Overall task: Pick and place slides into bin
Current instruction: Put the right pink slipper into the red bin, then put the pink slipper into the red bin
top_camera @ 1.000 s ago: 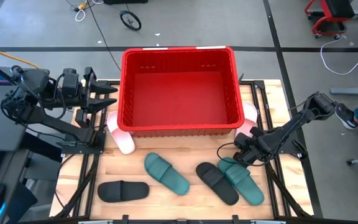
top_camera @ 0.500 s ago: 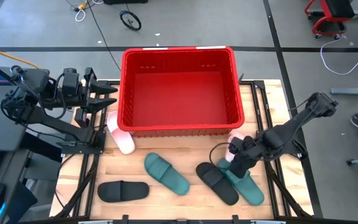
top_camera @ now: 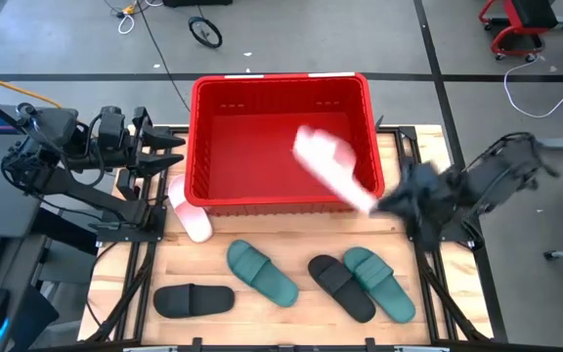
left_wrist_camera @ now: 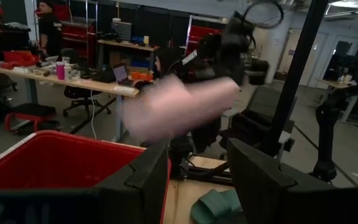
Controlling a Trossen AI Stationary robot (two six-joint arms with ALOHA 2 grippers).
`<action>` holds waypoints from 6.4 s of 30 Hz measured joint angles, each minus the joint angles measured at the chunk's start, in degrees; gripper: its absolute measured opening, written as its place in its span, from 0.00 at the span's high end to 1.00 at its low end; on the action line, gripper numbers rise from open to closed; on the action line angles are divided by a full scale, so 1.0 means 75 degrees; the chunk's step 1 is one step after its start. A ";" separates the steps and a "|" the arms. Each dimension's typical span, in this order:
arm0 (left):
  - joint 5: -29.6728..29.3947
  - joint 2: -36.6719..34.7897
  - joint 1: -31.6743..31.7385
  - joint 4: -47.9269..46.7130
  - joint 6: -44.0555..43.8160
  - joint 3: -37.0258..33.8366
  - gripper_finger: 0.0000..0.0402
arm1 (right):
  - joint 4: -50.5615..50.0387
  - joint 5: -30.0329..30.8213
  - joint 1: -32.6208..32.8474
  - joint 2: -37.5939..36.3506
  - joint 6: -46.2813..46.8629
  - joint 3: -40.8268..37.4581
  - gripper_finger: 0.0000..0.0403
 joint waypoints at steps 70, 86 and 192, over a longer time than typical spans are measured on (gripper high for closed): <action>0.0270 0.0741 0.0008 -0.3040 -0.2699 -0.0003 0.57 | -0.1087 -0.1371 -0.6935 0.2093 -0.0979 -0.3374 0.51; 0.2373 0.3296 -0.2178 -0.6993 -0.5841 -0.0235 0.57 | -0.0069 -0.1049 -0.4976 -0.1103 0.0780 -0.3365 0.56; -0.1372 0.5277 -0.0949 -0.5039 0.0219 0.5194 0.98 | -0.0115 -0.0902 -0.3638 0.0704 0.1961 -0.3371 0.59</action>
